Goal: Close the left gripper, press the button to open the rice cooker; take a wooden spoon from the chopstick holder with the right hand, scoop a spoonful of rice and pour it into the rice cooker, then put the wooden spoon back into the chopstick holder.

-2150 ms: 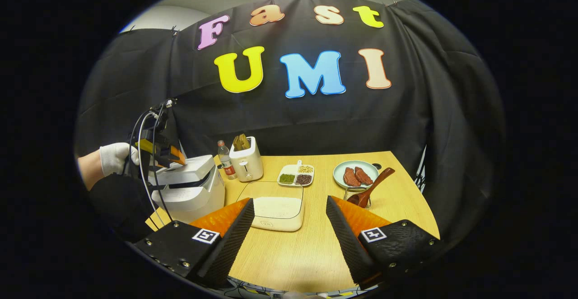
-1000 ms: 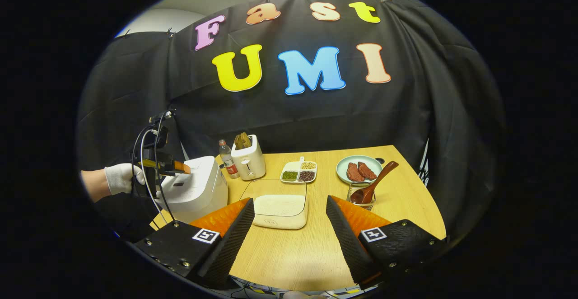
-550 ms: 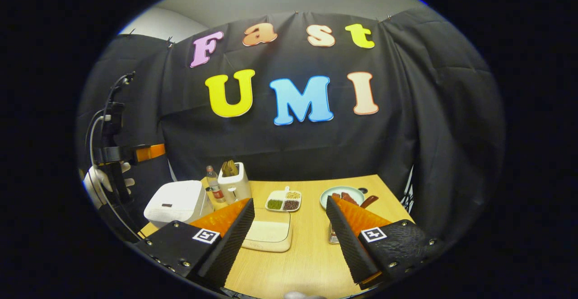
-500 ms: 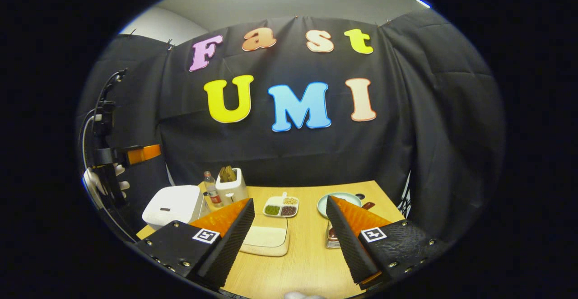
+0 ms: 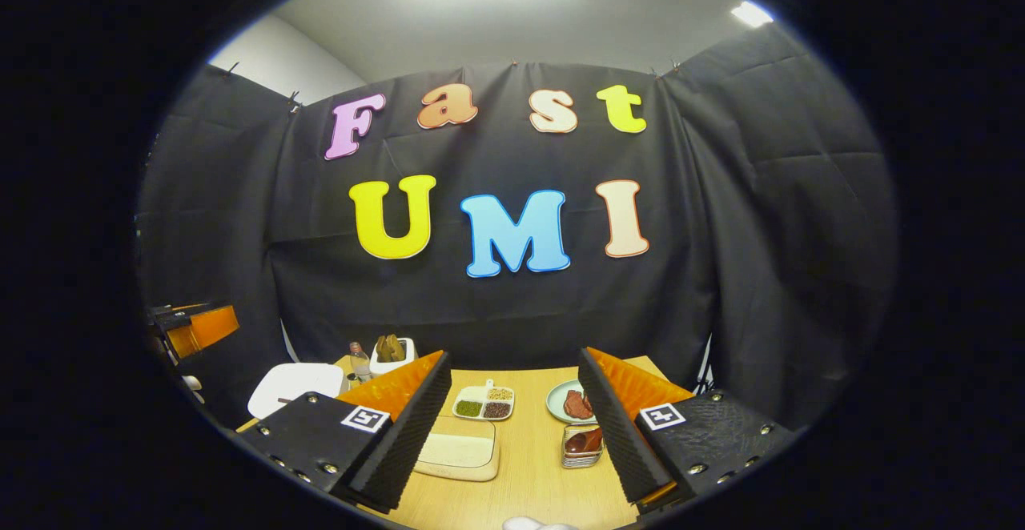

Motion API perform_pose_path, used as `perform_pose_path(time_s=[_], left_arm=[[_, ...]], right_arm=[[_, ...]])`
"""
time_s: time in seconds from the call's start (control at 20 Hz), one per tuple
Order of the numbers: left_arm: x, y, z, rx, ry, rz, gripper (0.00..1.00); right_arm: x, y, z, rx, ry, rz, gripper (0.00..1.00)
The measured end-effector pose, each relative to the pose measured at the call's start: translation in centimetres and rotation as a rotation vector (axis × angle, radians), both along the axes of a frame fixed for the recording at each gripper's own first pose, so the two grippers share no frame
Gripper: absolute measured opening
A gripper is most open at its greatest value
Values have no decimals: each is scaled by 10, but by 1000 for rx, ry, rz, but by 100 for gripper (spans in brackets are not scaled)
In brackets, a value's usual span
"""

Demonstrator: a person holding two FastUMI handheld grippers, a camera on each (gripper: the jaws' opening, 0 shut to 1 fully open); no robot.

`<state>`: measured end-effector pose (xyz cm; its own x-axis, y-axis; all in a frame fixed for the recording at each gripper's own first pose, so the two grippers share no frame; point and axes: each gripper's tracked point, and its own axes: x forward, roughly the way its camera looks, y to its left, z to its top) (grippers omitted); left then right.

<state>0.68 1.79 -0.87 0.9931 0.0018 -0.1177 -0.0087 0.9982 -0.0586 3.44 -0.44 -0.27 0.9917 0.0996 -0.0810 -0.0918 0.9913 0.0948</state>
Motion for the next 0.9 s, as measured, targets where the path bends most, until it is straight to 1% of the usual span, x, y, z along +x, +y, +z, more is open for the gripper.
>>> perform_pose_path(time_s=[0.1,0.25,0.4,0.9], left_arm=[[-4,0,-7,-21,13,-2,98],[-6,2,-11,-15,17,4,98],[-8,1,-9,-12,8,-1,96],[-4,-8,-5,-12,-11,-19,96]], right_arm=[[-1,2,5,-3,-15,-2,98],[-3,5,9,-6,-35,-1,98],[-6,5,15,-11,-48,-4,98],[-8,4,16,-14,-49,-9,98]])
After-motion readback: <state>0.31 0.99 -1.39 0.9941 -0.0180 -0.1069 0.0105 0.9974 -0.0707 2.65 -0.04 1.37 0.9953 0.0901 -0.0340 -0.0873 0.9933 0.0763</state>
